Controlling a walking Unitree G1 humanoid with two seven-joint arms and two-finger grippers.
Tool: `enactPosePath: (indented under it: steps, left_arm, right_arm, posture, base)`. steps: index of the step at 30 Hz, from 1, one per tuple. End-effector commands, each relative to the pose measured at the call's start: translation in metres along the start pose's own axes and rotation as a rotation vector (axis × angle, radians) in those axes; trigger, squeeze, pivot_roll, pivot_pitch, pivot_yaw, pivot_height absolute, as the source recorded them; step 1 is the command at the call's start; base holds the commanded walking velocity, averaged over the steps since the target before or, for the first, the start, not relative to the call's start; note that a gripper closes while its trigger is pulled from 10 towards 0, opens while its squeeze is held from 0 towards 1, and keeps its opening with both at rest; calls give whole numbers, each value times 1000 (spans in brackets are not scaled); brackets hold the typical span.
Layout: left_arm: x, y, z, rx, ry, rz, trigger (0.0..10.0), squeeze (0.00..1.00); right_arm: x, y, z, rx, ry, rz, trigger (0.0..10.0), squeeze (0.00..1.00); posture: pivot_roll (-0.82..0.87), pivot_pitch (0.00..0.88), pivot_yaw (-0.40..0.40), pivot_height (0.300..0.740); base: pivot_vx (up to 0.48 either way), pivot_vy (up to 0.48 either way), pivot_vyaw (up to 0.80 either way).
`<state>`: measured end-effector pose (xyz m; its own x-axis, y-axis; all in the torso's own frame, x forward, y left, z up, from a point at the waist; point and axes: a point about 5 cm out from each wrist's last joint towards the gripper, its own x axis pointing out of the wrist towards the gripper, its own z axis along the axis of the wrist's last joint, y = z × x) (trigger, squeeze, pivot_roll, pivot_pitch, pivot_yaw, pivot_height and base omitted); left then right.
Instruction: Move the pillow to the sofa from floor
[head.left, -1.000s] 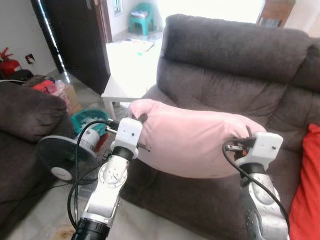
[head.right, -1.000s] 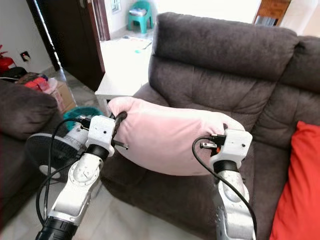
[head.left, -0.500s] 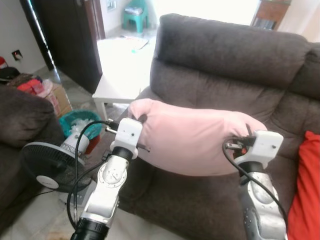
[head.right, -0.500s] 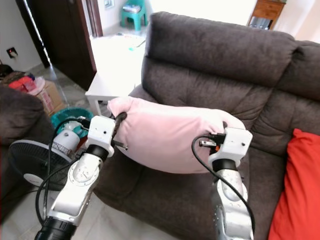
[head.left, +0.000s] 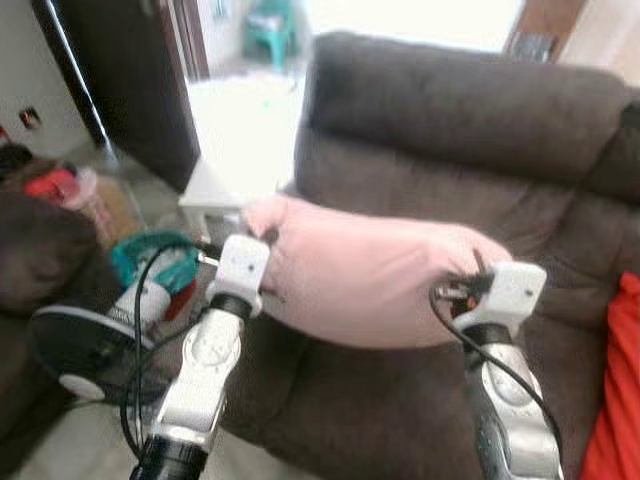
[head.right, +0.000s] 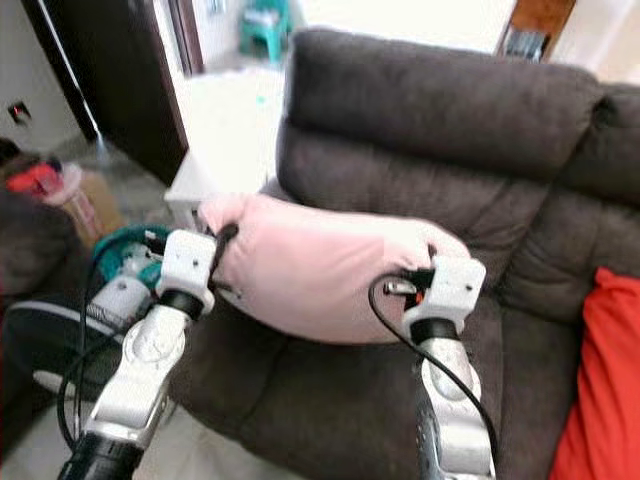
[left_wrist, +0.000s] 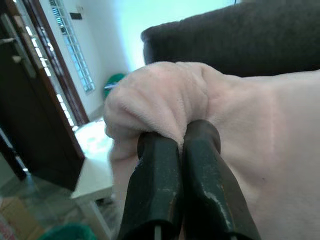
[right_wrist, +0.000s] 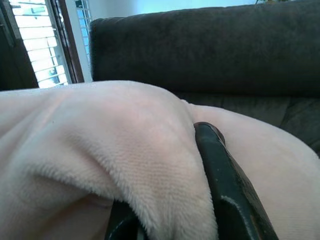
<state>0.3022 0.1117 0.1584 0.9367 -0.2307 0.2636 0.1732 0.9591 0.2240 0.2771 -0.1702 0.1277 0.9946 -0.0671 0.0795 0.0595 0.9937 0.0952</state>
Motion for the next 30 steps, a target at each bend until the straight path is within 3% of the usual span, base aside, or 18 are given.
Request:
enactPosePath:
  steps: [1,4,5,9,11,12,13,15,17,18,20,22,23,24,28,30]
  left_arm:
    - [2,-8,1,-76,11,-77,10000,0]
    - [2,-10,0,-98,21,-117,10000,0]
    - [-4,-23,-1,-151,76,-305,10000,0]
    - [-6,-27,0,-220,108,-385,10000,0]
    - [-7,-28,3,-216,113,-440,10000,0]
    - [-7,-26,4,-85,102,-506,10000,0]
    - [-7,-26,4,-85,102,-506,10000,0]
    - [-3,-21,5,107,85,-565,10000,0]
    - [-3,-21,5,107,85,-565,10000,0]
    - [3,-14,5,163,73,-542,10000,0]
    - [7,-8,7,185,62,-519,10000,0]
    - [14,2,13,81,49,-426,10000,0]
    - [14,2,13,81,49,-426,10000,0]
    - [13,3,12,10,61,-374,10000,0]
    - [5,-1,1,-87,127,-292,10000,0]
    - [-4,-11,-5,-185,169,-313,10000,0]
  right_arm:
    - [5,-6,22,-33,-90,-26,10000,0]
    - [6,-8,21,-44,-83,-31,10000,0]
    - [11,-12,17,-134,-43,-31,10000,0]
    - [15,-11,20,-157,-43,-10,10000,0]
    - [17,-10,22,-180,-47,9,10000,0]
    - [21,-8,24,-199,-47,25,10000,0]
    - [21,-8,24,-199,-47,25,10000,0]
    - [24,-6,26,-210,-50,39,10000,0]
    - [24,-6,26,-210,-50,39,10000,0]
    - [24,-6,26,-204,-49,37,10000,0]
    - [24,-6,25,-200,-47,35,10000,0]
    - [23,-6,24,-184,-42,31,10000,0]
    - [23,-6,24,-184,-42,31,10000,0]
    - [22,-5,23,-179,-40,34,10000,0]
    - [22,-4,22,-181,-30,47,10000,0]
    - [24,-3,20,-208,0,63,10000,0]
  posture:
    - [77,24,-45,740]
    - [77,24,-45,740]
    - [83,25,-48,740]
    - [85,26,-48,740]
    - [84,28,-54,740]
    - [89,29,-58,740]
    - [89,29,-58,740]
    - [93,27,-59,740]
    - [93,27,-59,740]
    - [92,28,-59,740]
    - [92,28,-59,740]
    - [90,30,-56,740]
    - [90,30,-56,740]
    - [89,31,-56,740]
    - [86,31,-60,740]
    - [88,30,-63,740]
  base:
    - [0,0,0]
    - [0,0,0]
    - [0,0,0]
    - [0,0,0]
    - [0,0,0]
    - [0,0,0]
    - [0,0,0]
    - [0,0,0]
    - [0,0,0]
    - [0,0,0]
    - [0,0,0]
    - [0,0,0]
    - [0,0,0]
    - [0,0,0]
    - [0,0,0]
    - [0,0,0]
